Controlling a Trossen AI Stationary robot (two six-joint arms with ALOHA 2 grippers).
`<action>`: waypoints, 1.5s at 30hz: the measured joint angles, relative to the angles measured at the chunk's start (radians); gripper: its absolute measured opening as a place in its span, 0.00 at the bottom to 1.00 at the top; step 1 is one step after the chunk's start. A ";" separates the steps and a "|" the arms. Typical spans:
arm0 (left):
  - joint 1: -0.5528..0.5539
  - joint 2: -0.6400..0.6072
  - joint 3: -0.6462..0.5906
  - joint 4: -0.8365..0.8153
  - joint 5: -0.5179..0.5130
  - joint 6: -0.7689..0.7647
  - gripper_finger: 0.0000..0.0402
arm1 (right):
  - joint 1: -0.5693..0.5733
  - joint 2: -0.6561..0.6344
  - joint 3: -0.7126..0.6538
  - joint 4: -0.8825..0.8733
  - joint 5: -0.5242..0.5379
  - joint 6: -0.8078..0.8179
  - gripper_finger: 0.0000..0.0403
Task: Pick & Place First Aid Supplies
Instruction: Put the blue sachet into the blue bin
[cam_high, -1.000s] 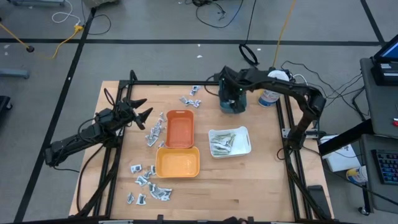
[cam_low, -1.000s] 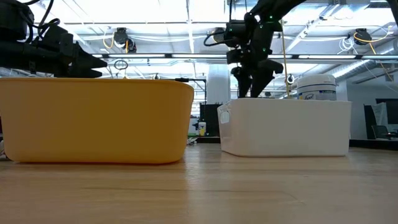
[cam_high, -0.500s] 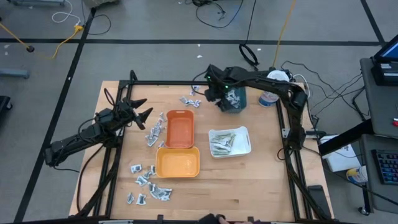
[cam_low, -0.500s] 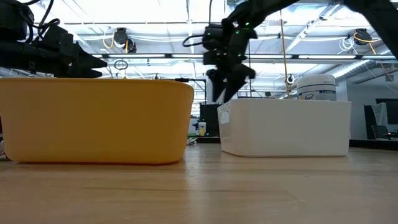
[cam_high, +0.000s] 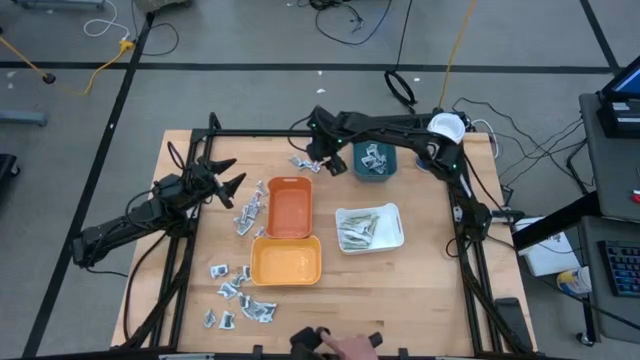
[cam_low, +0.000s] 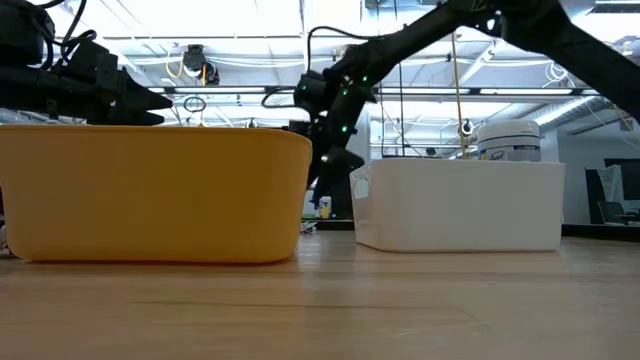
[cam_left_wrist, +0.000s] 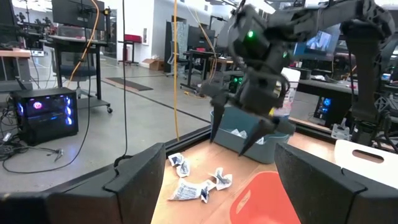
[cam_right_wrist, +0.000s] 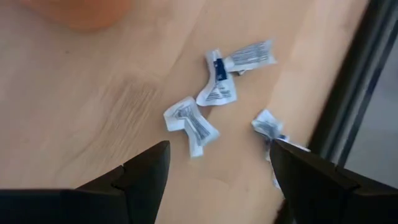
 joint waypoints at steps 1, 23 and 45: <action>0.000 0.000 0.000 0.000 0.000 0.000 0.77 | 0.000 0.012 0.000 0.006 0.000 -0.001 0.67; 0.000 0.000 0.000 0.000 0.000 0.000 0.77 | -0.004 0.116 -0.007 0.013 -0.060 0.033 0.42; 0.000 0.000 0.000 0.000 0.000 0.000 0.77 | -0.003 0.010 -0.016 0.219 -0.181 0.585 0.02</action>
